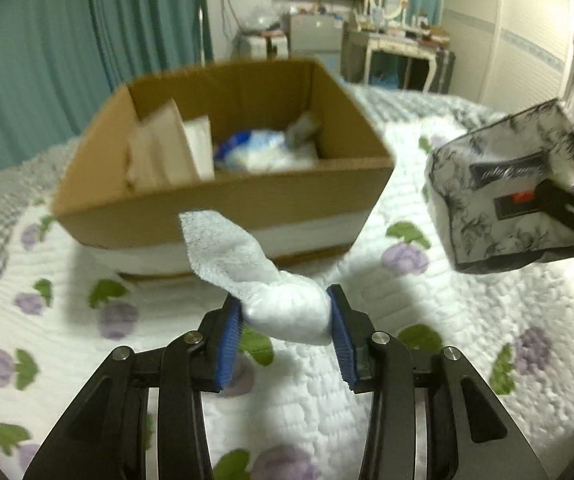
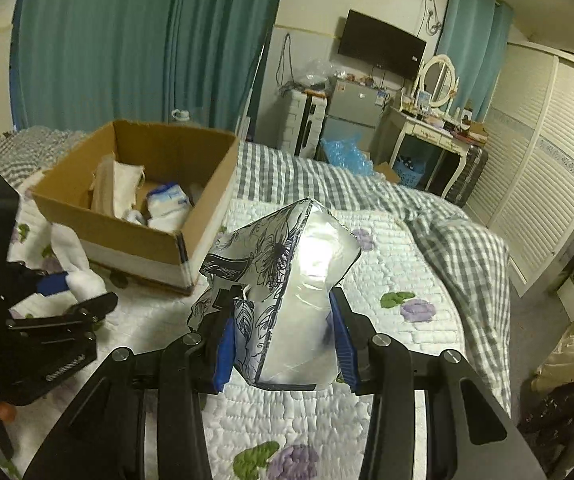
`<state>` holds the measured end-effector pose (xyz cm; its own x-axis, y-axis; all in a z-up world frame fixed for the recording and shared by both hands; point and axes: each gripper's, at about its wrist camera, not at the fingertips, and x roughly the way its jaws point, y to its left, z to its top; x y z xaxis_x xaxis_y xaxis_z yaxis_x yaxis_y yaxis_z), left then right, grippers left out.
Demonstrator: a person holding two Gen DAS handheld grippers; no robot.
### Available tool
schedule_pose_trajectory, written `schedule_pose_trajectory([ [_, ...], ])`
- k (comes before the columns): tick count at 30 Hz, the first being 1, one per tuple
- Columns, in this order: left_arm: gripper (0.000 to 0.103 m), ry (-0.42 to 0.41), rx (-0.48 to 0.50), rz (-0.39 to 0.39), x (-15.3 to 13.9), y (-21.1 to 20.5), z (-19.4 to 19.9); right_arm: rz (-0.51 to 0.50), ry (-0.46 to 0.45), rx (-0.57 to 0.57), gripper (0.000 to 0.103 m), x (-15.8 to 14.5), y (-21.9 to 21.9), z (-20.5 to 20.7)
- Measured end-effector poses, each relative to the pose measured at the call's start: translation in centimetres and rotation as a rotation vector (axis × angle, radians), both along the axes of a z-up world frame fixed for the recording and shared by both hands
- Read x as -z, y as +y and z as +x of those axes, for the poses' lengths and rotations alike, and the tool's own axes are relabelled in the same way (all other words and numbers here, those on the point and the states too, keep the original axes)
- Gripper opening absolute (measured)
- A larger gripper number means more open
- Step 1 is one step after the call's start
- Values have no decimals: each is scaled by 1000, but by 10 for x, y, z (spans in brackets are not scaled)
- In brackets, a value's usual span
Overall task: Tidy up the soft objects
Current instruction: 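Grasp the crumpled white tissue with the left tool, then lower the tissue and tissue pack into the box and open both tools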
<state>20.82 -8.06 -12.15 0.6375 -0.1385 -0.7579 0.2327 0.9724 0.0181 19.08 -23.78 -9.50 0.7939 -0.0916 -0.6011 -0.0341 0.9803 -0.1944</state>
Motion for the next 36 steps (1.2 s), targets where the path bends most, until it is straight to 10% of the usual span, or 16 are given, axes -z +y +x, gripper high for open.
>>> schedule_pose_trajectory([
  [17,40,-258,-20,-18,-125,30,-35,66,-187,-132,42,-99,45,-41],
  [36,41,-196,-75,57,-76,51,93,158,-92,-202,42,-60,81,124],
])
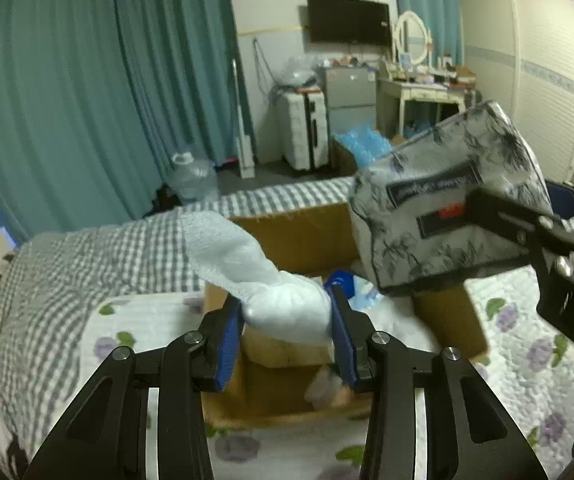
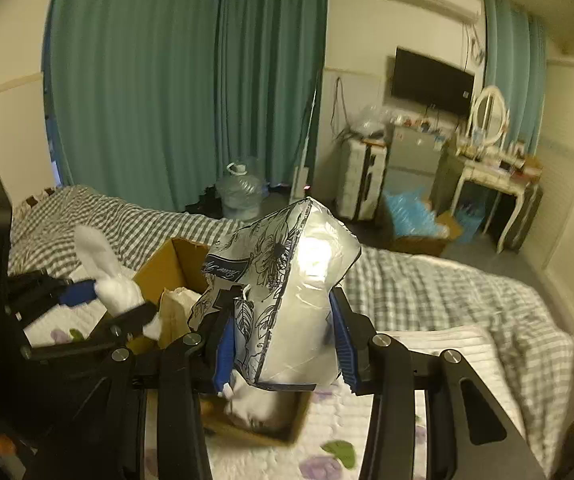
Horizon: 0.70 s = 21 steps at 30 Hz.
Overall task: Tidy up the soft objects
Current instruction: 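Lower the tissue and tissue pack into the box and open both tools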
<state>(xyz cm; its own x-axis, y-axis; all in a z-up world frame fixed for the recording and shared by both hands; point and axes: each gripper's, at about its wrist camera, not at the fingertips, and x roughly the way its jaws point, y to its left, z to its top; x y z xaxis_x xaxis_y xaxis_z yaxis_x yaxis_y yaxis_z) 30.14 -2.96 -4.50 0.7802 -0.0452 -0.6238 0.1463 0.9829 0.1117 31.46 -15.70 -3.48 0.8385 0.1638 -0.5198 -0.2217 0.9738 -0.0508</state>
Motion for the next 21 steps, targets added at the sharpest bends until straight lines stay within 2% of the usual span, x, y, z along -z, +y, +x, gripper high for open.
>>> schedule_pose_trajectory([
  [6,45,9,31,33,23,-4,31,77,65,-30,43,31,-5,48],
  [8,49,10,29,41,26,-2,39,109,77,-42,44,38,-7,61],
  [10,60,7,33,36,26,3,44,134,80,-59,47,44,-3,69],
  [11,64,3,34,36,25,4,43,147,81,-65,49,47,-1,73],
  [13,79,-14,29,42,22,5,40,156,90,-72,66,52,2,76],
  [14,81,-22,26,45,22,5,39,153,82,-52,77,52,1,76],
  [18,82,-51,17,68,14,6,26,159,63,-8,83,39,-6,64],
  [21,82,-74,3,75,-1,9,14,158,23,29,83,13,-16,43],
])
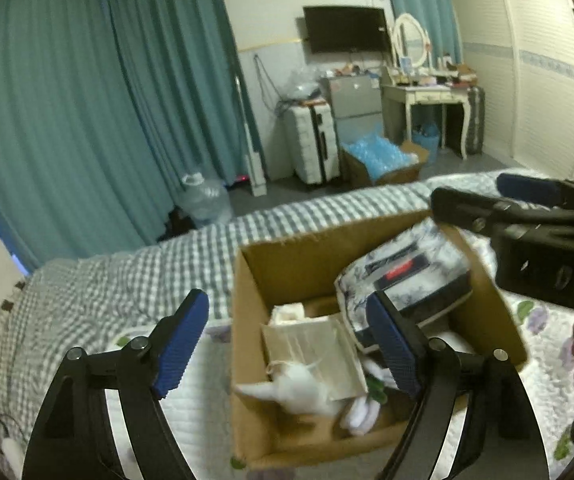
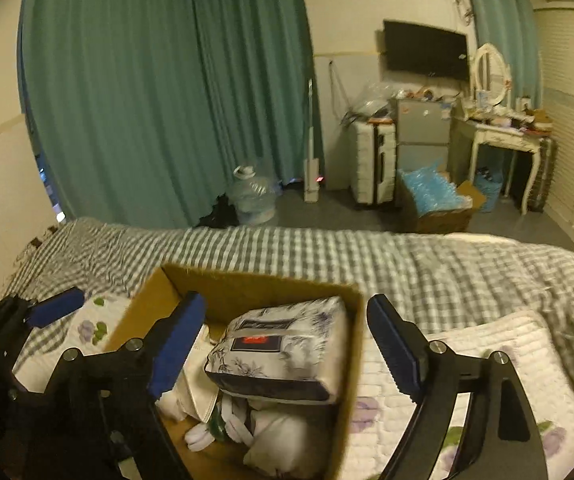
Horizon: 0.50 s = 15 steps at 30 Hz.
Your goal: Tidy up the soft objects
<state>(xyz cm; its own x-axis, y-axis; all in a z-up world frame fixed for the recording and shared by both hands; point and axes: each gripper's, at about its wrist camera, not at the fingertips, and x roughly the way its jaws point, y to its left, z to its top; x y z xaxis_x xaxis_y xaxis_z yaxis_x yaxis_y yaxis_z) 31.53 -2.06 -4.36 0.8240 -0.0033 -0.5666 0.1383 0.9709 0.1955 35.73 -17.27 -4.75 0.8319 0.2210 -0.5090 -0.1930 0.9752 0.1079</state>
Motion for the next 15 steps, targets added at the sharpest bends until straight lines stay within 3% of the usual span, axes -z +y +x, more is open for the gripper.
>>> schedule_pose_trajectory([
  [7,83,-147,1,-34,-81,9,-63,-47,-136,65,88,-99,-14,-81],
  [12,84,-303,11,-28,-144,13,-132,-89,-253,98,103,-164,-17,-156],
  [14,91,-364,9,-29,-165,13,-159,-114,-303,111,103,-186,-15,-187],
  [15,103,-390,10,-40,-175,15,-174,-118,-322,116,103,-193,-15,-199],
])
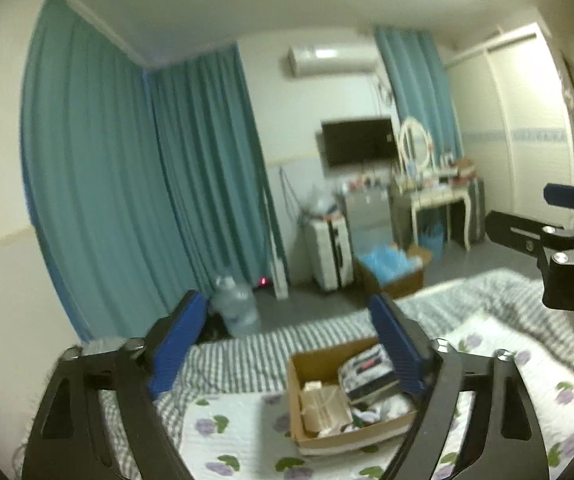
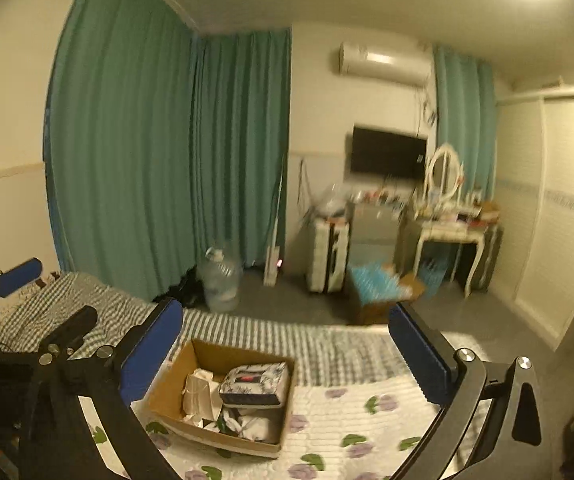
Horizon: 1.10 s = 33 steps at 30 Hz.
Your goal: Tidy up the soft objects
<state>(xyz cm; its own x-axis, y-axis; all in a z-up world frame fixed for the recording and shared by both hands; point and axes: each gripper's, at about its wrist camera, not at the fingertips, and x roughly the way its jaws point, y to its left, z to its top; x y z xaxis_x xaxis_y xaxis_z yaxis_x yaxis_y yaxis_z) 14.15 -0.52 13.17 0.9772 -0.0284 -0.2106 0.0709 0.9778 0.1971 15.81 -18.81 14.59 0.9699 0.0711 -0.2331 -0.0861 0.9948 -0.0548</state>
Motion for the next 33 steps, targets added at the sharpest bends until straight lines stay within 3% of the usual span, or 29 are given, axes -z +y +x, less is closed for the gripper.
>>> schedule_pose_trajectory([
  [6,103,-119,19,-73,-30,17,-62,-7,-89,-19,103,-27,2,-74],
  [13,103,-147,36,-114,-12,26,-91,26,-143,-17,103,-9,5,-119],
  [19,103,-103,9,-149,39,30,-83,75,-147,-23,103,55,4,-110],
  [26,103,-21,-39,-198,112,39,-60,54,-8,15,103,158,4,-61],
  [29,103,13,-39,-201,126,41,-52,47,46,8,103,180,7,-49],
  [33,103,45,-45,-193,135,42,-51,57,79,9,103,186,6,-40],
])
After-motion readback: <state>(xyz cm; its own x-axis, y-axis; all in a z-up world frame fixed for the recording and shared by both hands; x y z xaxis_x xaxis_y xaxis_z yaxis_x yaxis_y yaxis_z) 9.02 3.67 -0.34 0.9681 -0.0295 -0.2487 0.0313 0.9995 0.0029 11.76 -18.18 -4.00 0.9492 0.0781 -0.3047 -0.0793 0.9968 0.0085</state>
